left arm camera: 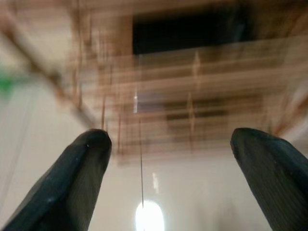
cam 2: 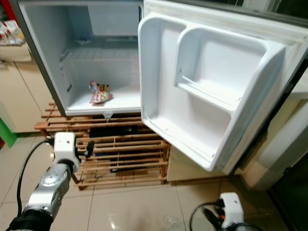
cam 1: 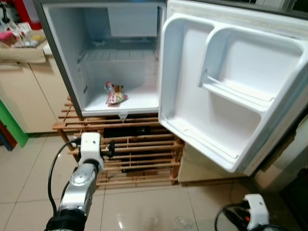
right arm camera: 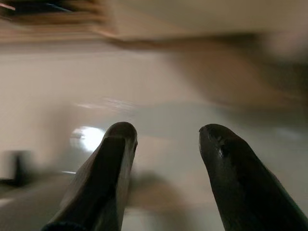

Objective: Restocking fridge

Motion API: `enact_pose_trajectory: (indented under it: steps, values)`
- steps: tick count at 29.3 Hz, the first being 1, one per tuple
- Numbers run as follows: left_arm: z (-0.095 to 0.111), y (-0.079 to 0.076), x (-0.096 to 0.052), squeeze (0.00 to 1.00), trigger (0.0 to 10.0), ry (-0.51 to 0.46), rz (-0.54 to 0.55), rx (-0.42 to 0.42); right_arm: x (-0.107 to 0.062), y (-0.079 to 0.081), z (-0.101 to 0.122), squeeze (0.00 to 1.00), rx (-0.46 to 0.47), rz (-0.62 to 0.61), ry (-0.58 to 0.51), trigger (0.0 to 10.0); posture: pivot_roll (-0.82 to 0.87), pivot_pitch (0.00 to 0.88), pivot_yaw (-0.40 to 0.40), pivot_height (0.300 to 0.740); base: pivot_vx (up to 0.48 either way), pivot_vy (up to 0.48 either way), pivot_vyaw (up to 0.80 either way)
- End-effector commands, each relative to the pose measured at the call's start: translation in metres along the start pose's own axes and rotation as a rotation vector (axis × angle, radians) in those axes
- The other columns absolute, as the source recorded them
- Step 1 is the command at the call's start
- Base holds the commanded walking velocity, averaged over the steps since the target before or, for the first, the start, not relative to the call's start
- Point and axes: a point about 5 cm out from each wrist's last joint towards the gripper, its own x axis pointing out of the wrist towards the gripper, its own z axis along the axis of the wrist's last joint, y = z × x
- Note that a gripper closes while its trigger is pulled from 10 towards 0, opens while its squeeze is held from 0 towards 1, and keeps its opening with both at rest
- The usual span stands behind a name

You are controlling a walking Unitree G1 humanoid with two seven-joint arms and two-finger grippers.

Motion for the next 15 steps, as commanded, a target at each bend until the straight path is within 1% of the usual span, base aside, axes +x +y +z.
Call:
enact_pose_trajectory:
  steps: [1, 2, 4, 5, 6, 9, 12, 13, 14, 15]
  values:
    - [-0.004, 0.011, 0.003, 0.0, 10.0, 0.061, 0.046, -0.052, 0.0, -0.014, 0.011, 0.0, -0.013, -0.116, -0.005, 10.0, -0.15, 0.0, 0.031, 0.74, 0.0, 0.0, 0.0]
    - [-0.013, 0.017, 0.003, 0.0, 10.0, 0.11, 0.062, -0.076, -0.001, -0.026, 0.026, 0.0, -0.007, -0.199, -0.048, 10.0, -0.16, 0.0, 0.036, 0.74, 0.0, 0.0, 0.0]
    - [-0.018, 0.022, 0.002, 0.0, 10.0, 0.131, 0.077, -0.089, -0.003, -0.037, 0.039, 0.0, -0.035, -0.272, -0.084, 10.0, -0.16, 0.0, 0.038, 0.74, 0.0, 0.0, 0.0]
    - [-0.018, 0.022, 0.002, 0.0, 10.0, 0.131, 0.077, -0.089, -0.003, -0.037, 0.039, 0.0, -0.035, -0.272, -0.084, 10.0, -0.16, 0.0, 0.038, 0.74, 0.0, 0.0, 0.0]
    - [-0.02, 0.025, 0.002, 0.0, 10.0, 0.139, 0.083, -0.093, -0.004, -0.041, 0.043, 0.0, -0.046, -0.296, -0.09, 10.0, -0.16, 0.0, 0.04, 0.74, 0.0, 0.0, 0.0]
    - [-0.036, 0.035, -0.002, 0.0, 10.0, 0.211, 0.11, -0.109, -0.009, -0.057, 0.061, 0.0, -0.072, -0.44, -0.142, 10.0, -0.16, 0.0, 0.043, 0.74, 0.0, 0.0, 0.0]
    - [-0.05, 0.041, -0.006, 0.0, 10.0, 0.273, 0.123, -0.126, -0.016, -0.071, 0.079, 0.0, -0.102, -0.576, -0.203, 10.0, -0.17, 0.0, 0.044, 0.74, 0.0, 0.0, 0.0]
    - [-0.056, 0.043, -0.008, 0.0, 10.0, 0.296, 0.129, -0.12, -0.019, -0.075, 0.087, 0.0, -0.115, -0.617, -0.234, 10.0, -0.17, 0.0, 0.044, 0.74, 0.0, 0.0, 0.0]
    - [-0.056, 0.043, -0.008, 0.0, 10.0, 0.296, 0.129, -0.12, -0.019, -0.075, 0.087, 0.0, -0.115, -0.617, -0.234, 10.0, -0.17, 0.0, 0.044, 0.74, 0.0, 0.0, 0.0]
    - [-0.06, 0.044, -0.009, 0.0, 10.0, 0.313, 0.134, -0.116, -0.021, -0.078, 0.093, 0.0, -0.124, -0.647, -0.254, 10.0, -0.17, 0.0, 0.044, 0.74, 0.0, 0.0, 0.0]
